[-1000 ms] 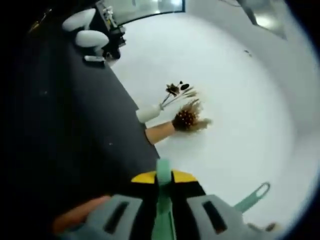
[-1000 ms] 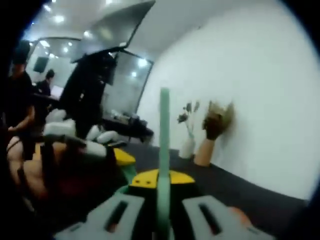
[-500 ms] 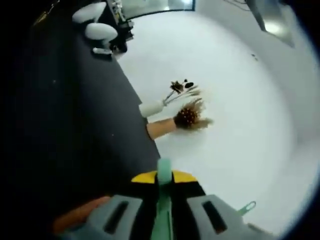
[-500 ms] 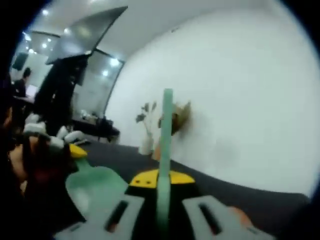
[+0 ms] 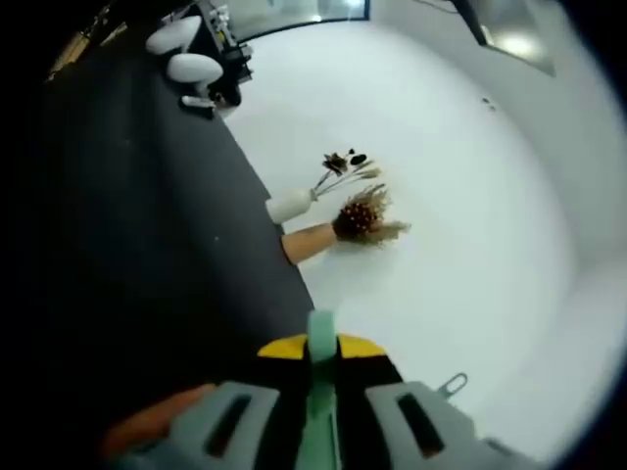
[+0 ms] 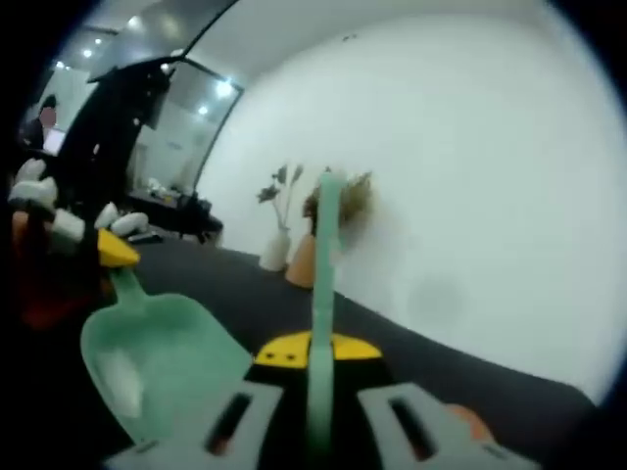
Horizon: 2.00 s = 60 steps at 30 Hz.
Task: Pick up the broom and sweep the trash on the tabletop into the dustpan.
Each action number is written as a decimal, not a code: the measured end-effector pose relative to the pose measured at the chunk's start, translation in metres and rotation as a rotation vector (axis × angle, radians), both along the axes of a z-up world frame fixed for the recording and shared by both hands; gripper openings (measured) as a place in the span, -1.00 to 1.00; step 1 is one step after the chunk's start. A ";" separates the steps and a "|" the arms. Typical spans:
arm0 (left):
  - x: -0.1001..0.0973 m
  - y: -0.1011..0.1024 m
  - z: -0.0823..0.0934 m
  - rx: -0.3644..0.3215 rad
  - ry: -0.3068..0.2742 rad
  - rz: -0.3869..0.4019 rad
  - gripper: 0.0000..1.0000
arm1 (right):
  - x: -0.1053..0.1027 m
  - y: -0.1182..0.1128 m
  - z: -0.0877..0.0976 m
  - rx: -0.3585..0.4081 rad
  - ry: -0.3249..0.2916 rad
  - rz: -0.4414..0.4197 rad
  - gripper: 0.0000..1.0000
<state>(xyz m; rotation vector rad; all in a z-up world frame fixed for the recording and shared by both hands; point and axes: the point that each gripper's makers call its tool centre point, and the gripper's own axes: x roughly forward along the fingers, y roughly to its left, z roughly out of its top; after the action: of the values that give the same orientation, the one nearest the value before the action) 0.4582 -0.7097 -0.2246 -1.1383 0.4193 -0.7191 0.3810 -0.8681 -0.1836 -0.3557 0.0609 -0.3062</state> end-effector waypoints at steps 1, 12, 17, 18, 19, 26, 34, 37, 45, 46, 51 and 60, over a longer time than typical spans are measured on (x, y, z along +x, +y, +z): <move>0.001 0.000 0.000 0.000 -0.001 0.002 -0.80 | 0.003 0.011 0.004 0.022 -0.027 0.042 -0.91; 0.001 0.000 0.000 -0.004 -0.006 0.002 -0.80 | 0.003 0.008 0.004 -0.026 0.003 -0.054 -0.91; 0.001 0.001 0.000 -0.005 -0.008 0.006 -0.80 | 0.013 0.038 -0.003 0.003 -0.005 0.024 -0.91; 0.001 0.001 0.000 -0.007 -0.004 0.006 -0.80 | 0.015 0.055 0.006 0.014 -0.053 0.084 -0.91; 0.002 0.001 0.000 -0.004 -0.006 0.007 -0.80 | 0.015 0.060 0.012 0.016 -0.082 0.102 -0.91; 0.002 0.002 0.000 -0.008 -0.007 0.005 -0.80 | 0.006 0.063 0.032 0.027 -0.149 0.121 -0.91; 0.005 0.003 -0.003 -0.019 0.017 0.017 -0.80 | 0.010 0.065 0.004 -0.056 -0.043 0.048 -0.91; 0.006 0.004 -0.004 -0.020 0.024 0.026 -0.80 | 0.015 0.095 0.008 -0.091 -0.083 0.131 -0.91; 0.005 0.006 -0.002 -0.029 0.016 0.037 -0.80 | 0.004 0.093 0.042 -0.063 -0.219 0.150 -0.91; 0.005 0.006 -0.002 -0.029 0.018 0.039 -0.80 | 0.002 0.085 0.046 -0.041 -0.236 0.135 -0.91; 0.007 0.009 -0.003 -0.037 0.025 0.053 -0.80 | -0.010 0.043 0.053 0.075 -0.261 0.057 -0.91; 0.015 0.010 -0.006 -0.058 0.081 0.078 -0.80 | -0.034 -0.044 0.091 0.049 -0.353 -0.145 -0.91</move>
<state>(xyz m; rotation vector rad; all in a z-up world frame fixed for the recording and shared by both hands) 0.4728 -0.6992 -0.2301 -1.2353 0.4220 -0.6217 0.3467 -0.9118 -0.0924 -0.2453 -0.2530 -0.5059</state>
